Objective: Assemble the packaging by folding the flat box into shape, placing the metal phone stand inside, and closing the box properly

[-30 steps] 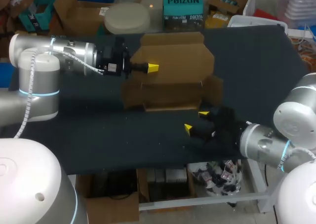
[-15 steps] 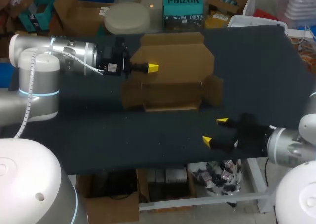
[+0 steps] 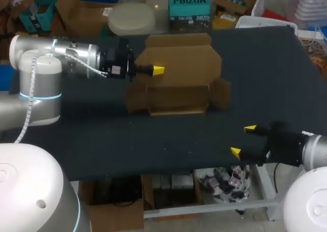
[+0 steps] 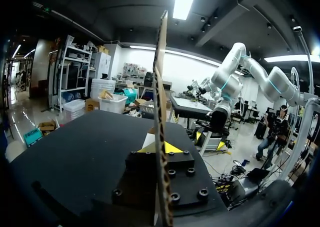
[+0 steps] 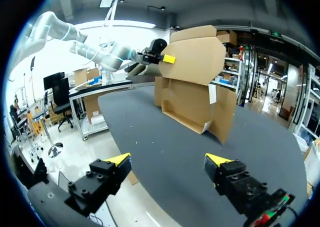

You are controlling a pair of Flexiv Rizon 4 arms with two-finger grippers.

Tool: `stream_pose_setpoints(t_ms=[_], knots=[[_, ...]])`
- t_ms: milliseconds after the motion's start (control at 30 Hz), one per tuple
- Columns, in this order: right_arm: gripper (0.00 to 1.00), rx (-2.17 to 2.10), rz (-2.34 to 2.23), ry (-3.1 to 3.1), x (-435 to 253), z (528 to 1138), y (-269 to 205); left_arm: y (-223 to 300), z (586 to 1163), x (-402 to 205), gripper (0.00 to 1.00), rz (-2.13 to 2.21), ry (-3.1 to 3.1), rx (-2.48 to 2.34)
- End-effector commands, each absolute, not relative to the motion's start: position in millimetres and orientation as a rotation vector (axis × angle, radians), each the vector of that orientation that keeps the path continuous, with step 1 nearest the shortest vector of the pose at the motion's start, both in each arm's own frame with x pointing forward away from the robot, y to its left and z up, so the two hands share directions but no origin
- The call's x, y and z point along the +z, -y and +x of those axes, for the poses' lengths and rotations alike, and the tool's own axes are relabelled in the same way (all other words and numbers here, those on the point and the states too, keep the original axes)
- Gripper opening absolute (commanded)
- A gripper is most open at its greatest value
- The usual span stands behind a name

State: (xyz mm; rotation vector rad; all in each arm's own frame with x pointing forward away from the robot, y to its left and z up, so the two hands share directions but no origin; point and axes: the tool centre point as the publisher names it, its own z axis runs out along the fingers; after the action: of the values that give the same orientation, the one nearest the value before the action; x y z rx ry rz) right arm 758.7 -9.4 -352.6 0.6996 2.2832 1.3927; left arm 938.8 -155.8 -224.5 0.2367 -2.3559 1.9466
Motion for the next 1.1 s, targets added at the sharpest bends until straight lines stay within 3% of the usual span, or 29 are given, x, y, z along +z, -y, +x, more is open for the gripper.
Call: stream_pose_setpoints(t_ms=[33, 300, 1100], knots=[[1.0, 1.407, 0.672, -2.287, -338, 753, 33, 153, 939, -227, 0.0, 0.233, 2.356, 1.942], [1.0, 1.451, 0.695, -2.292, -342, 772, 53, 153, 939, -227, 0.0, 0.233, 2.356, 1.942], [1.0, 1.442, 0.671, -2.285, -339, 790, 46, 153, 939, -227, 0.0, 0.233, 2.356, 1.942]])
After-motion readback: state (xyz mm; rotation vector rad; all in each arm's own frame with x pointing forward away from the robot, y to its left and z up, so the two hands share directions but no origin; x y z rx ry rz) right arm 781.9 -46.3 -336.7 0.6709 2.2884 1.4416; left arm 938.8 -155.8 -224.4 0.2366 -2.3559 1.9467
